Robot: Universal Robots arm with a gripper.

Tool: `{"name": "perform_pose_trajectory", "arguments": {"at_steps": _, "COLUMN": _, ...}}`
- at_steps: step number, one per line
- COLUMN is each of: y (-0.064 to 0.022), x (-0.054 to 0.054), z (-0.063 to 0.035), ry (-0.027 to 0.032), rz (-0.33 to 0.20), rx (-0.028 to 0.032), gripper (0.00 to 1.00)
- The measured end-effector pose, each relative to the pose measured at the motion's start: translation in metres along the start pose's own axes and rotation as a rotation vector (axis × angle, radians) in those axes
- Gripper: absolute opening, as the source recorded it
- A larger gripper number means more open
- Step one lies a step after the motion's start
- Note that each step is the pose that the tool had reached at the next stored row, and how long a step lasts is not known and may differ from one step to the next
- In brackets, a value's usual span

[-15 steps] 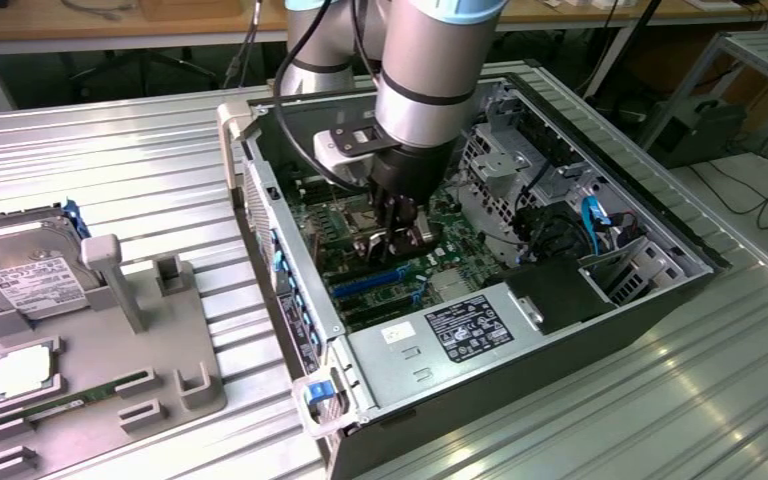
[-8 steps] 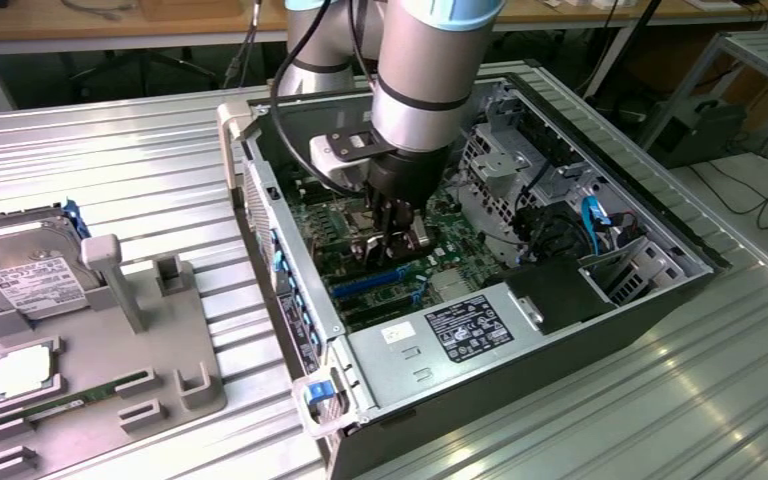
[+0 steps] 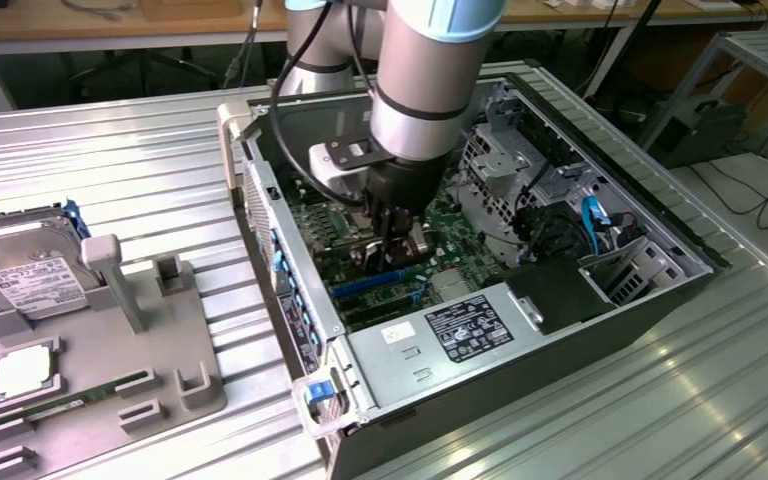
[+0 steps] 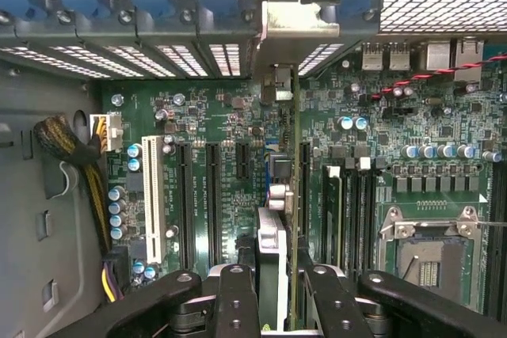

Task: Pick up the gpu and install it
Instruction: 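Insert the gpu into the slot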

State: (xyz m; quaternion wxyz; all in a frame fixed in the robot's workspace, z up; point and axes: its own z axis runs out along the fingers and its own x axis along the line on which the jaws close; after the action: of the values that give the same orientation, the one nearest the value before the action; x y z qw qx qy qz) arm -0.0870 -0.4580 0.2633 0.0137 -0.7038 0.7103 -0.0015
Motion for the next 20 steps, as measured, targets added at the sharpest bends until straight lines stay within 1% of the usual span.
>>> {"name": "perform_pose_trajectory", "arguments": {"at_steps": 12, "y": 0.0030, "x": 0.000, "z": 0.0043, "ry": -0.0003, "rz": 0.000, "rx": -0.0002, "gripper": 0.28}}
{"name": "perform_pose_trajectory", "arguments": {"at_steps": 17, "y": 0.0034, "x": 0.000, "z": 0.0071, "ry": -0.0002, "rz": 0.000, "rx": -0.0027, "gripper": 0.28}}
{"name": "perform_pose_trajectory", "arguments": {"at_steps": 20, "y": 0.0036, "x": 0.000, "z": 0.0106, "ry": -0.0002, "rz": 0.000, "rx": -0.0048, "gripper": 0.28}}
